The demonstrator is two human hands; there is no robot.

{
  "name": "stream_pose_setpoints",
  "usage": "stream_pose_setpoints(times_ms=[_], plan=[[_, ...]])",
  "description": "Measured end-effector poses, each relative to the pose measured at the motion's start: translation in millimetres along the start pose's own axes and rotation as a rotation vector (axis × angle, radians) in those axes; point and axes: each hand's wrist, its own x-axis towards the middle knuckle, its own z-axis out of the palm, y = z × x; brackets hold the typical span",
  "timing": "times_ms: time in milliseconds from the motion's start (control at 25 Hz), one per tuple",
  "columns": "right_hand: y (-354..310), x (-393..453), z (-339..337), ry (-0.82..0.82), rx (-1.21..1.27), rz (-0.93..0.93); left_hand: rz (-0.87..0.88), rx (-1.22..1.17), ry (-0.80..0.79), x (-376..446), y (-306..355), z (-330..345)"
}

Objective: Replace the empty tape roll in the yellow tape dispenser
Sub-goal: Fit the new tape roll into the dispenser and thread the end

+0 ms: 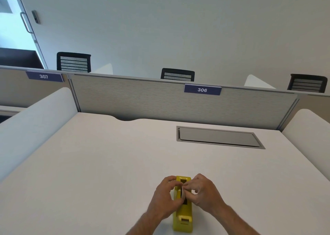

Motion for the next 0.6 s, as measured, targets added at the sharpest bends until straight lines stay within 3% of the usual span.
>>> stream_pose_setpoints(times_ms=[600], plan=[[2.2,6.0,-0.6,-0.033,-0.031,-0.059,0.004,0.026,0.024,1.5,-2.2,2.4]])
